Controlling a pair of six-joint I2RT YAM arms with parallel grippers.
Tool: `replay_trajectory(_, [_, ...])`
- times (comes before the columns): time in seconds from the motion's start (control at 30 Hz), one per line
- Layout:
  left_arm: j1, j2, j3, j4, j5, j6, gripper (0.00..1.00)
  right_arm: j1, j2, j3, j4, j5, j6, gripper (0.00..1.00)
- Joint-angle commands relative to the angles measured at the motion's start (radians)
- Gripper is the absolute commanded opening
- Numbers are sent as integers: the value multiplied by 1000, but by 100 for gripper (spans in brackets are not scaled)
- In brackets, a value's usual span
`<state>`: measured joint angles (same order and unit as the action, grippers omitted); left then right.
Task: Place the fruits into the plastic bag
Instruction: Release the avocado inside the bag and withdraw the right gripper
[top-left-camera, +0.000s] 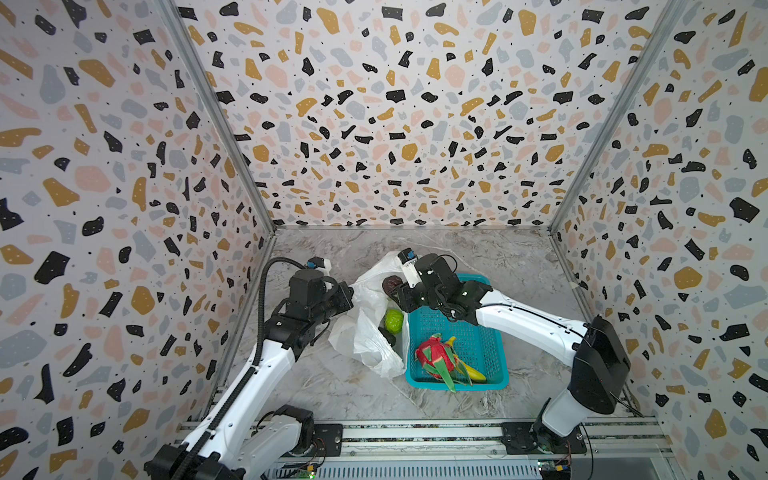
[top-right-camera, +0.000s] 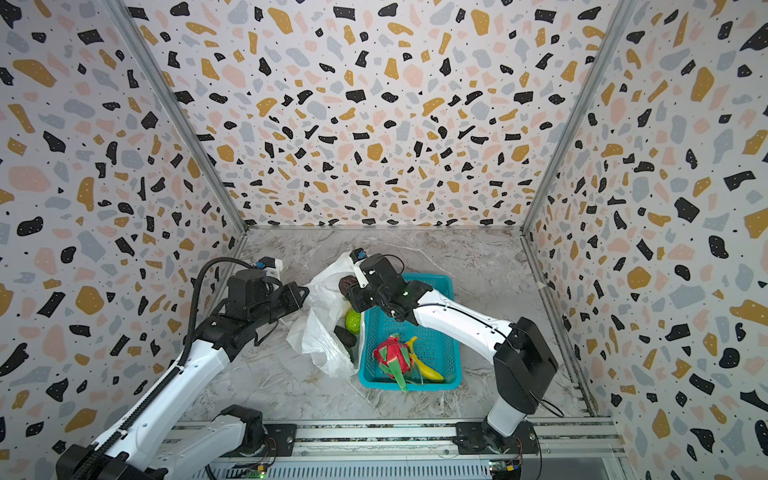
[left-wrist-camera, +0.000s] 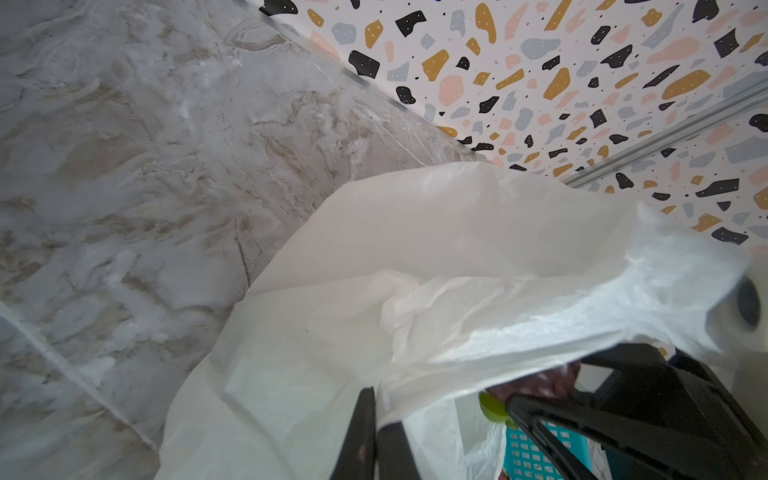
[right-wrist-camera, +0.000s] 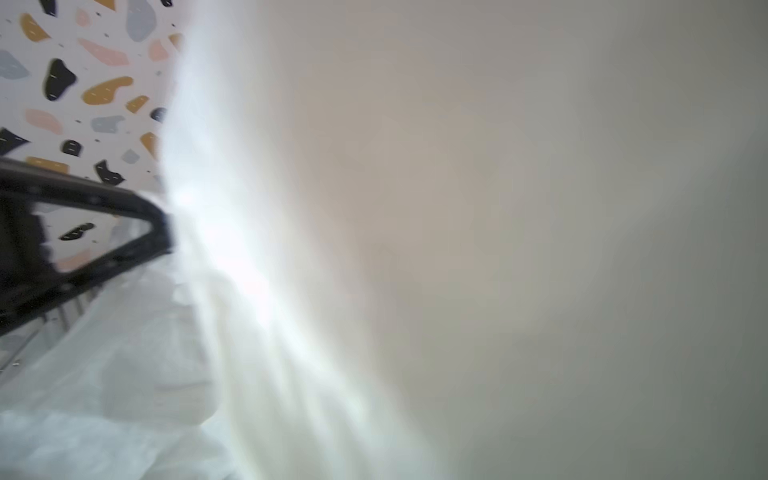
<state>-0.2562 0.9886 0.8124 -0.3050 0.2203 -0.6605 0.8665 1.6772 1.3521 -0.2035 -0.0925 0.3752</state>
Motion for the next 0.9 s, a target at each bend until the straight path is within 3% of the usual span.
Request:
replay_trajectory(0.0, [4, -12, 31, 4, -15, 19, 0, -4, 39, 83, -70, -22, 18, 60])
replay_trajectory(0.1, [4, -11, 33, -2, -22, 25, 0, -4, 69, 117, -80, -29, -3, 68])
replay_trajectory(0.23, [4, -11, 32, -9, -40, 24, 0, -4, 37, 114, -70, -63, -27, 72])
replay_trajectory(0.67, [3, 15, 25, 2, -47, 8, 0, 15, -304, -84, -41, -519, -170, 72])
replay_trajectory(0.87, [3, 34, 34, 6, -44, 6, 0, 10, -465, -138, -145, -488, -221, 72])
